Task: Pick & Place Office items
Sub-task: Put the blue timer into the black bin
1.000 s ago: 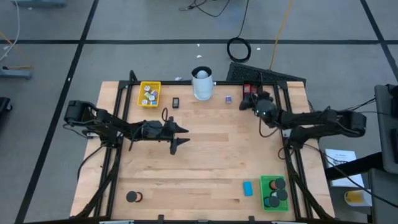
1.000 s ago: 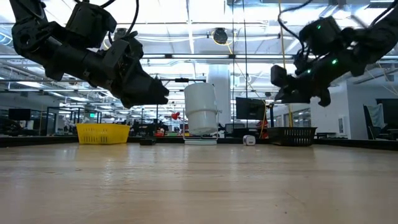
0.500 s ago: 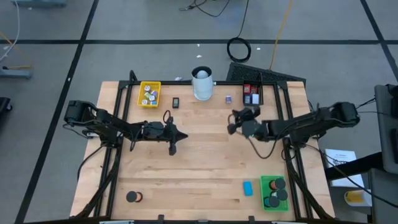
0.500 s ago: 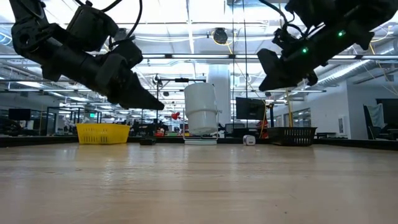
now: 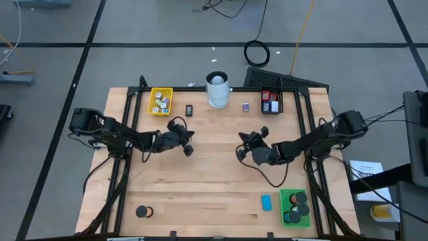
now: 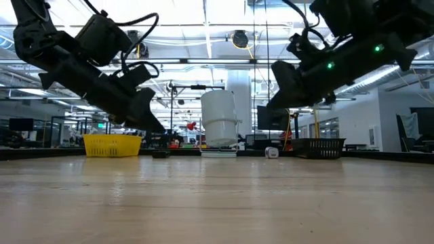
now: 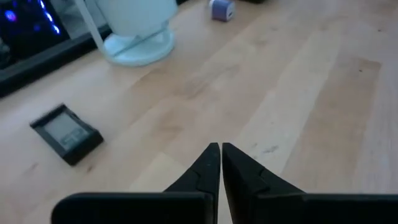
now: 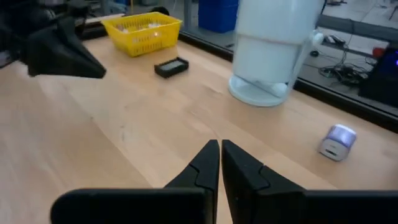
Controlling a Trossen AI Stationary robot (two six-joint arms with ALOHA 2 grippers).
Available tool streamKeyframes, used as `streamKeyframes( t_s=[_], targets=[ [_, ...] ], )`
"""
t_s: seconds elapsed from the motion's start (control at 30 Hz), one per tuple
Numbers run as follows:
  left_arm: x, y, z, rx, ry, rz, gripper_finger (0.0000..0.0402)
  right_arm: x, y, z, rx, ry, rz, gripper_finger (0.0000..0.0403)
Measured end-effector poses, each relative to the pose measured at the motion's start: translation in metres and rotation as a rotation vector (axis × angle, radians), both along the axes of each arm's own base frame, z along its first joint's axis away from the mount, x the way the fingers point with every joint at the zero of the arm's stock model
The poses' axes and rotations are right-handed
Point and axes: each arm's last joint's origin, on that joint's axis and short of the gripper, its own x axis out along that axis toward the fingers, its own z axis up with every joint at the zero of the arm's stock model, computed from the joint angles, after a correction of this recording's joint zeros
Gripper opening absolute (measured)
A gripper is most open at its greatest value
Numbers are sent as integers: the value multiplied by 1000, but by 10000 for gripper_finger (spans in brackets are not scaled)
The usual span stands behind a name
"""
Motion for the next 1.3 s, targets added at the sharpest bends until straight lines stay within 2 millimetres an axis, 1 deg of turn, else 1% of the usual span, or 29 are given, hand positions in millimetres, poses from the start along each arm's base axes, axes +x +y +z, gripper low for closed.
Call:
streamKeyframes(
  t_s=[0.1,0.17,0.23,0.3,0.5,0.57,0.73,0.83,0.97,1.1,1.17,1.3],
  targets=[
    [0,2,-1,-26,4,-21,22,3,1,-7,-13,17,13,11],
    [0,2,-1,-27,16,-60,22,4,4,-8,3,28,59,11],
    [1,1,-1,-21,32,-115,22,2,11,-2,62,9,129,8],
    [1,-2,-2,-31,36,-160,22,2,21,10,125,15,170,4],
    [2,-12,-2,-46,34,-223,21,0,58,52,223,259,133,1],
    [2,-15,-2,-45,35,-238,21,5,72,65,273,305,140,1],
    [2,-23,-2,-48,33,-269,21,9,108,82,376,379,109,4],
    [2,-27,-1,-56,26,-280,21,7,129,82,442,455,64,11],
    [1,-32,-1,-55,24,-300,21,4,156,76,582,540,23,39],
    [1,-36,-1,-54,26,-317,21,-4,173,63,709,638,-49,92],
    [1,-37,-1,-42,29,-328,21,-7,179,57,745,661,-89,124],
    [1,-37,-1,-28,35,-337,21,-13,182,51,759,688,-161,188]
  ],
)
